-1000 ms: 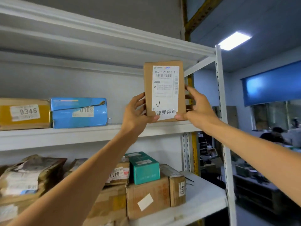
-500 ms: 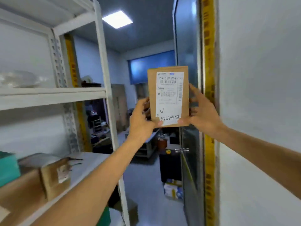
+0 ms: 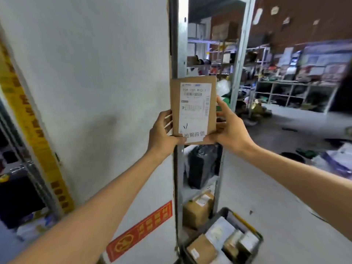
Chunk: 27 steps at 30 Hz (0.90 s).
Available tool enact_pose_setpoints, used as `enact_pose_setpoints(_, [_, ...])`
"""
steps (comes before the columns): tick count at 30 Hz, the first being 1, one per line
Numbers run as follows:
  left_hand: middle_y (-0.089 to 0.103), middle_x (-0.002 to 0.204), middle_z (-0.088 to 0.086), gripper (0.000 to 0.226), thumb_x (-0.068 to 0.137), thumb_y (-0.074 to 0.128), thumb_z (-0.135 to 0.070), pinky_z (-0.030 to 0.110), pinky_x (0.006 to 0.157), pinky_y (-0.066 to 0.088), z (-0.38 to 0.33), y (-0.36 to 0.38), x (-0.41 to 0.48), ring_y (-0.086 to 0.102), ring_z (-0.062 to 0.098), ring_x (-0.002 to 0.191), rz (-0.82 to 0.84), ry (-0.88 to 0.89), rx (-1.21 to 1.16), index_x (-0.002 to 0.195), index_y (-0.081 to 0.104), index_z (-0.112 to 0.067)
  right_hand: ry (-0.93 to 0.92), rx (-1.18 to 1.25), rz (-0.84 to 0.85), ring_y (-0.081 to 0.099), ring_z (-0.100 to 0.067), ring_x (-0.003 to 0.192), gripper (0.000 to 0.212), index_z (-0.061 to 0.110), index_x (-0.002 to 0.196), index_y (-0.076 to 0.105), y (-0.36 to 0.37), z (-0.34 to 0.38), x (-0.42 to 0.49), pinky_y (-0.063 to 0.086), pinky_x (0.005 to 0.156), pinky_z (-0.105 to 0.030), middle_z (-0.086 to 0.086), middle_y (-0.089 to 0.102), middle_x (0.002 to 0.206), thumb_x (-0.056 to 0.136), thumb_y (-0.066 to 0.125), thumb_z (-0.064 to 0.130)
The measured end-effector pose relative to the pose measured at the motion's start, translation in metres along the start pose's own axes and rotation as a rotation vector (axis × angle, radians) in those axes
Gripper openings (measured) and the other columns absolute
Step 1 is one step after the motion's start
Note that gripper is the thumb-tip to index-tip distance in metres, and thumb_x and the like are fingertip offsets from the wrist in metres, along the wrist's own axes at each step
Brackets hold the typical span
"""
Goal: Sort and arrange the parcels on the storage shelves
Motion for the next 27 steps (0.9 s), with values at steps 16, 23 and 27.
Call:
enact_pose_setpoints(16, [0.048, 0.125, -0.014, 0.095, 0.061, 0.082, 0.013, -0.001, 0.087, 0.038, 0.158, 0.375, 0.045, 0.044, 0.003, 0.121, 0.527, -0.111, -0.085, 0.142, 0.04, -0.011, 0.49, -0.029, -0.225, 0.057, -0.024, 0.121, 0.114, 0.035, 0.15, 0.024, -0.156, -0.35, -0.051, 0.061, 0.074, -0.034, -0.002, 0.06, 0.129, 0.062, 0.075, -0.016])
enact_pose_setpoints(23, [0.04, 0.129, -0.02, 0.102, 0.063, 0.075, 0.021, 0.0, 0.083, 0.041, 0.292, 0.46, 0.019, 0.04, 0.002, 0.126, 0.688, -0.321, -0.08, 0.148, 0.03, -0.013, 0.726, 0.035, -0.186, 0.062, -0.02, 0.109, 0.105, 0.03, 0.148, 0.031, -0.117, -0.502, -0.1, 0.061, 0.07, -0.031, 0.005, 0.058, 0.122, 0.063, 0.075, -0.014])
enact_pose_setpoints(27, [0.043, 0.123, -0.024, 0.099, 0.069, 0.072, 0.02, -0.001, 0.074, 0.043, 0.376, 0.502, -0.004, 0.04, -0.001, 0.122, 0.794, -0.436, -0.048, 0.15, 0.03, -0.02, 0.884, 0.088, -0.211, 0.054, -0.013, 0.119, 0.099, 0.029, 0.149, 0.031, -0.081, -0.585, -0.14, 0.058, 0.084, -0.033, 0.002, 0.057, 0.134, 0.068, 0.072, -0.011])
Point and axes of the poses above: each hand's wrist, its own x-axis towards the middle knuckle, its own y-axis out of the palm, z = x × y, the point moved 9 cm from there along x, towards the middle knuckle
